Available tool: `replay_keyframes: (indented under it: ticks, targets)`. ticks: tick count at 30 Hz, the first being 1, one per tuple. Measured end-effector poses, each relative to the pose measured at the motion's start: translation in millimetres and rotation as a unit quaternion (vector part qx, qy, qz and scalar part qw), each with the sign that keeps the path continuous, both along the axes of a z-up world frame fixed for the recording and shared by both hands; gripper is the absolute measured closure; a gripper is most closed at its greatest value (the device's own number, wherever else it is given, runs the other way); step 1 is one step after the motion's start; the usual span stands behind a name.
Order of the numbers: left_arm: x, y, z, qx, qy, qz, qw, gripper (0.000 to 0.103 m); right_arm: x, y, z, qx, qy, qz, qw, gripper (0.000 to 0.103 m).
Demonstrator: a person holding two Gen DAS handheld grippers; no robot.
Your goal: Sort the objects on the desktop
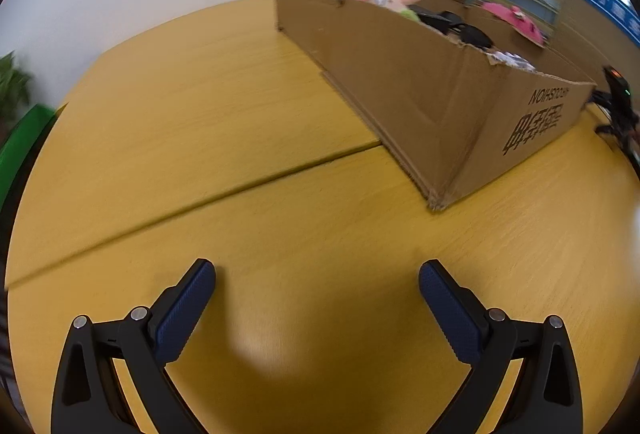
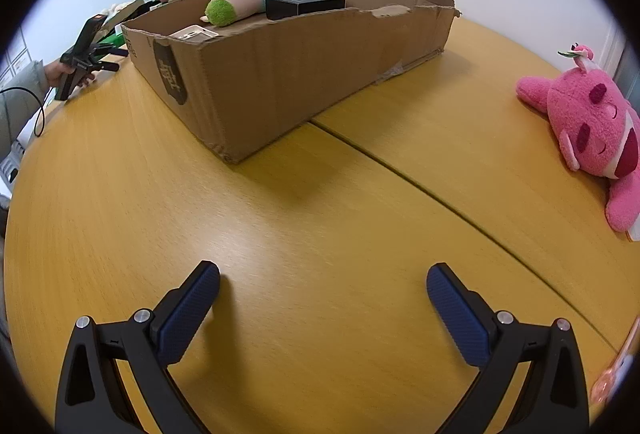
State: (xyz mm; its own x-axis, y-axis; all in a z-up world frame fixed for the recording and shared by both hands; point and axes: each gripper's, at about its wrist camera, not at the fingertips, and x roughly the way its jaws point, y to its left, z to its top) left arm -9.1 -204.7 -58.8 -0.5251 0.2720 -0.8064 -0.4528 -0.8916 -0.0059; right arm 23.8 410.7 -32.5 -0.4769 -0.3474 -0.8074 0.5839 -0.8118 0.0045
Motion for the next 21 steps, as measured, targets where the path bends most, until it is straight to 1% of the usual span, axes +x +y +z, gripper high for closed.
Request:
replay_keyframes:
  ticks: [2, 3, 5, 21]
  targets:
    - [-10, 2, 1, 0.001, -0.001, -0.030, 0.9995, 0.000, -3, 7, 0, 0.000, 0.000, -0.009, 1.000, 0.000]
    - [-13, 3, 1, 0.001, -0.002, -0.036, 0.9994, 0.000, -4, 9, 0, 0.000, 0.000, -0.015, 1.000, 0.000]
    - [-20, 5, 2, 0.000, -0.003, -0.036, 0.9993, 0.000, -4, 11, 1, 0.002, 0.001, -0.018, 1.000, 0.000]
    - [-19, 4, 1, 0.001, -0.002, -0.037, 0.9993, 0.000, -5, 11, 1, 0.003, 0.001, -0.018, 1.000, 0.000]
